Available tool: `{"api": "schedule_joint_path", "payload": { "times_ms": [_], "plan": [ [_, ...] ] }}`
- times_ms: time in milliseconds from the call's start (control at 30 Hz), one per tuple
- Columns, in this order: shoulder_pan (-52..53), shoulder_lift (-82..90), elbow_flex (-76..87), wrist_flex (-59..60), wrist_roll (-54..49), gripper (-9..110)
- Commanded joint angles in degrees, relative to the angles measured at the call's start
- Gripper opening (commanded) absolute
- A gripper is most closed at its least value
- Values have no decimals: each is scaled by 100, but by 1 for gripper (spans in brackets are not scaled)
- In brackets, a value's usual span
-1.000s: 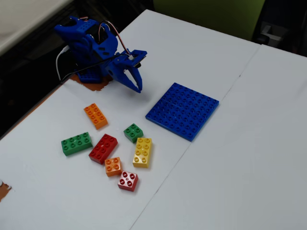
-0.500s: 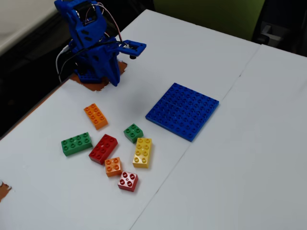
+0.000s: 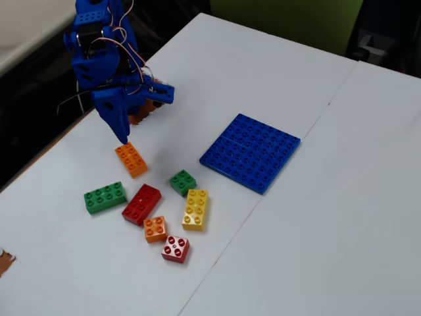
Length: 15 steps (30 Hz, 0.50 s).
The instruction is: Pick up the 2x4 green block and go up the 8x8 blue block.
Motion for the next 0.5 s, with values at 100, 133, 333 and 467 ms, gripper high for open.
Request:
{"api": "schedule_joint_path", "payload": {
  "times_ms": [100,133,333,467],
  "plan": [
    [492,-1099,-1090,-264,-545,24],
    [554,-1292,-1257,-281,-633,25],
    [993,-1969,-1503,-1099,-1626,27],
    [1178,-2338,-1503,-1696,-2109,27]
  ]
}}
